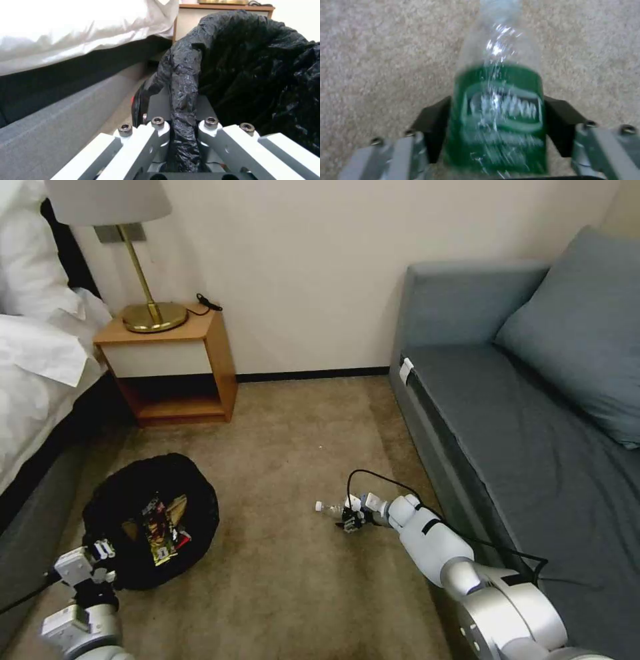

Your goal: Pick up the trash bin, then pick up the garbage on the floor and place it into the trash bin.

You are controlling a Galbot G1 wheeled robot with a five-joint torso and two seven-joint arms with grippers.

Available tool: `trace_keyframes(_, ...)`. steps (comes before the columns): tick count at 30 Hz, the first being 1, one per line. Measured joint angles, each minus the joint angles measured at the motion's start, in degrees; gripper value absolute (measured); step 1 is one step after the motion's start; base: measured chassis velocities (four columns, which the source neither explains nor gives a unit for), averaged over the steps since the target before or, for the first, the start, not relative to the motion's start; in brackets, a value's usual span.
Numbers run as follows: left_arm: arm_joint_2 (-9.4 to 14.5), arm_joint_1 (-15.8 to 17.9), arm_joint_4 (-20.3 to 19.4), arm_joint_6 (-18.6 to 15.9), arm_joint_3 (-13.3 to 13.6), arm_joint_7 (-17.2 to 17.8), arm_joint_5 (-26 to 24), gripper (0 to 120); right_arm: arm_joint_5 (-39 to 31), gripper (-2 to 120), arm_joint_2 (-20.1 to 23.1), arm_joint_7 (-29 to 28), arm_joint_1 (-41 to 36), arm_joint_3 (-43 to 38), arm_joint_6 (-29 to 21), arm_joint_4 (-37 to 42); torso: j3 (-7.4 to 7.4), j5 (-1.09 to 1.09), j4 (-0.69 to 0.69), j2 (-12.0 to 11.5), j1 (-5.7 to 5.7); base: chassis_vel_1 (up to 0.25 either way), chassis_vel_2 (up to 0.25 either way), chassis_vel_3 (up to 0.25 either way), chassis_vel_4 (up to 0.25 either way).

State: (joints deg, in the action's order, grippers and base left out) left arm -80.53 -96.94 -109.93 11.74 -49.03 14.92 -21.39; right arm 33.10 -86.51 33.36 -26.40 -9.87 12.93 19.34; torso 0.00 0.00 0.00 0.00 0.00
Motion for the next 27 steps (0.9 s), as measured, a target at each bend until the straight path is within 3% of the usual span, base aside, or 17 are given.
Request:
trace_keyframes(11, 0.0, -0.3, 0.0, 0.4, -0.1, 0.0, 0.0, 6, 0.1, 28, 0.2, -0.2, -1.6, -0.5, 0.7, 1.3, 0.0, 0.0, 0.0, 0.0, 0.0, 0.0, 0.0, 0.0, 0.0)
trace_keyframes(20, -0.2, -1.0, -0.6, 0.7, -0.1, 0.0, 0.2, 6, -2.3, 27, 0.8, 0.4, -3.3, -0.2, 3.0, 7.7, 0.0, 0.0, 0.0, 0.0, 0.0, 0.0, 0.0, 0.0, 0.0)
trace_keyframes(23, -0.2, -1.1, -1.0, 0.7, -0.1, 0.0, 0.2, 6, -6.1, 27, 0.6, -1.4, -4.2, 1.2, 4.2, 12.1, 0.0, 0.0, 0.0, 0.0, 0.0, 0.0, 0.0, 0.0, 0.0)
trace_keyframes(27, -0.6, -1.3, -1.8, 0.7, -0.1, 0.0, 0.7, 6, -18.9, 27, 0.6, -3.4, -6.6, 7.7, 3.7, 22.9, 0.0, 0.0, 0.0, 0.0, 0.0, 0.0, 0.0, 0.0, 0.0)
